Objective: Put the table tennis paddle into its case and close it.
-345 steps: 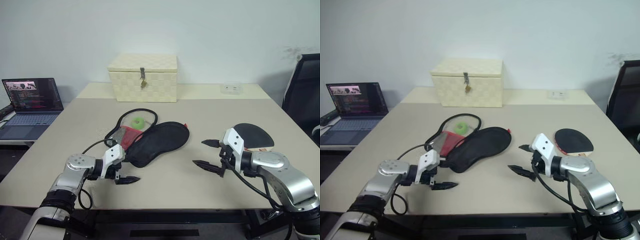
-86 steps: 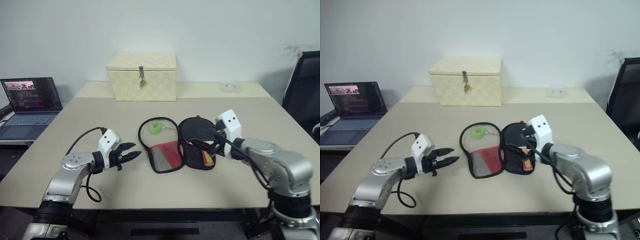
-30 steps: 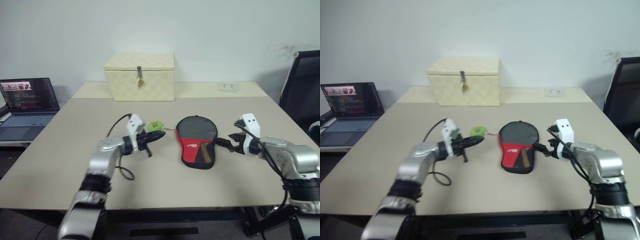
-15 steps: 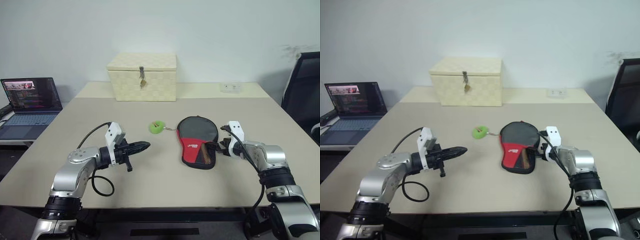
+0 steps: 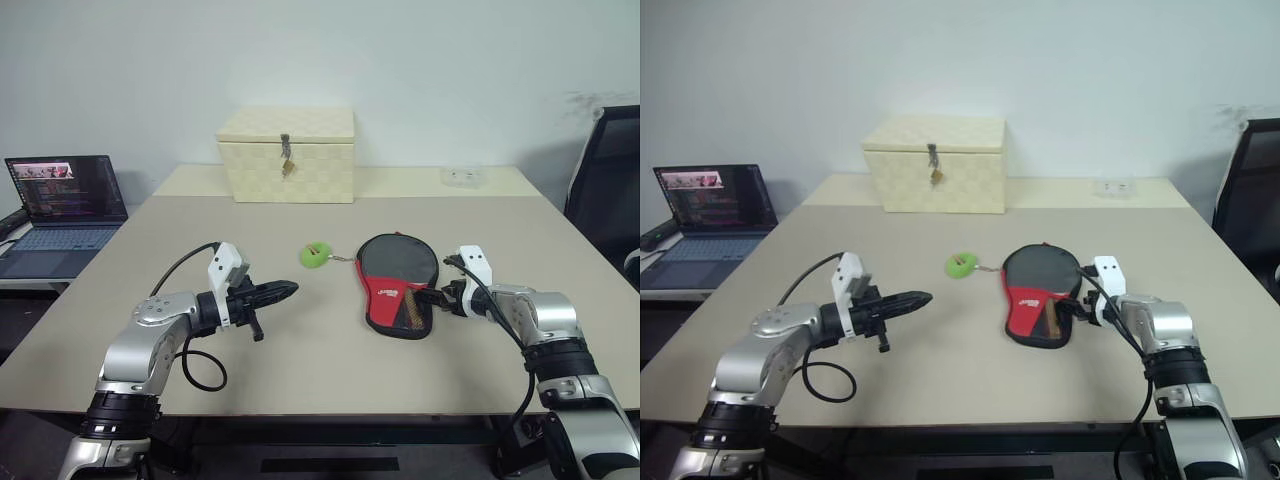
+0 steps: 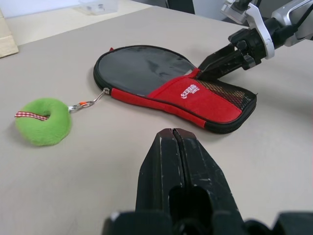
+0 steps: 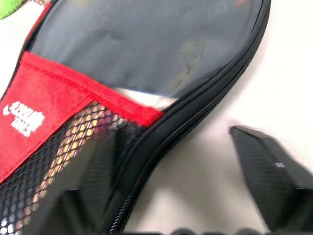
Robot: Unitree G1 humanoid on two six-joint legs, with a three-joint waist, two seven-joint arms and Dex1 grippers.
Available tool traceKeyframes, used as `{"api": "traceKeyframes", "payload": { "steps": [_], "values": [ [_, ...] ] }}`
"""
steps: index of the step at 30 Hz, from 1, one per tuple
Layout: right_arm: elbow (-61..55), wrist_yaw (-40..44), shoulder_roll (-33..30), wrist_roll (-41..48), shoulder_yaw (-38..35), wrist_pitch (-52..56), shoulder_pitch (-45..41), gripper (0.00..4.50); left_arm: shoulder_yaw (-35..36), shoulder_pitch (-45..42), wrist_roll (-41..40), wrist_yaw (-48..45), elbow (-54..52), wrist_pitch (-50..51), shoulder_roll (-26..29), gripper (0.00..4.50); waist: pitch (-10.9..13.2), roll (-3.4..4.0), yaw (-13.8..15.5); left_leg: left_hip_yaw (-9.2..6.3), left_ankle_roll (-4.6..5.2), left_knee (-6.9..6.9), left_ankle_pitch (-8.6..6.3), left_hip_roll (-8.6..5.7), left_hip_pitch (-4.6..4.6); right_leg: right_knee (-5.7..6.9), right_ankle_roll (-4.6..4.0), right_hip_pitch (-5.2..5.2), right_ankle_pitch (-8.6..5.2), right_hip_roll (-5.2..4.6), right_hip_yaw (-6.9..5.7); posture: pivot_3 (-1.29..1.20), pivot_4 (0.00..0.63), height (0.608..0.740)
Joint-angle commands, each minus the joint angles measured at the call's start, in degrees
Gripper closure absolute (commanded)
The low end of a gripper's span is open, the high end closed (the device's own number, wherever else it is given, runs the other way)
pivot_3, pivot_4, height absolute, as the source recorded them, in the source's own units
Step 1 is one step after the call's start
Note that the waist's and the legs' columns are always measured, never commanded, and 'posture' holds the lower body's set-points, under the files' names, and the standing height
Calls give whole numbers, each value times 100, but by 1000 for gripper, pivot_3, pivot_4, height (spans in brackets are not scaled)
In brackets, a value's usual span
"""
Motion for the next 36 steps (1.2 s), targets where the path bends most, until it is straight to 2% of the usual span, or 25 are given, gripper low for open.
{"api": "traceKeyframes", "payload": {
  "steps": [1,5,9,13,16,20,30,36],
  "values": [
    [-130,-14,158,21,89,186,121,1934,49,-70,-88,24,-267,-53,62,4500,0,0,-3,0,0,0,0,1,1,0,0,0,0,0,0,0,150,740],
    [6,-18,315,-4,68,151,51,3328,50,-60,-81,23,-272,-59,80,4500,-3,-2,-16,3,0,0,0,2,4,1,0,0,0,0,3,0,150,740],
    [401,51,487,-15,43,-29,-168,4483,46,-49,-84,11,-277,-52,98,4500,-4,-4,-49,3,0,-1,0,1,32,0,0,30,0,0,3,0,150,740],
    [636,417,665,88,176,-83,-429,4483,32,10,-185,-144,-337,43,170,4500,-4,-4,-137,3,1,-2,-1,1,63,-3,0,61,-1,2,3,0,150,740],
    [297,713,804,237,354,190,-479,4483,53,161,-397,-405,-510,235,330,4500,-4,-4,-213,6,1,-13,-2,2,77,-5,-4,69,-4,4,8,0,150,740],
    [-197,710,981,301,439,556,-393,4483,58,438,-630,-691,-796,460,583,4500,-3,-3,-285,0,1,-31,-2,13,79,-7,-18,66,-11,11,5,0,150,740],
    [-2291,544,1260,835,586,1951,475,4483,68,952,-1034,-981,-1345,843,913,4500,-3,-2,-276,-11,0,-66,-2,31,75,-33,-28,60,-17,16,2,0,150,740],
    [-3330,555,1013,1188,609,2542,1075,4483,93,1289,-1234,-1282,-1618,947,1248,4500,-2,-2,-250,-12,0,-77,-2,27,75,-40,-30,59,-20,12,3,0,150,740]
  ]
}}
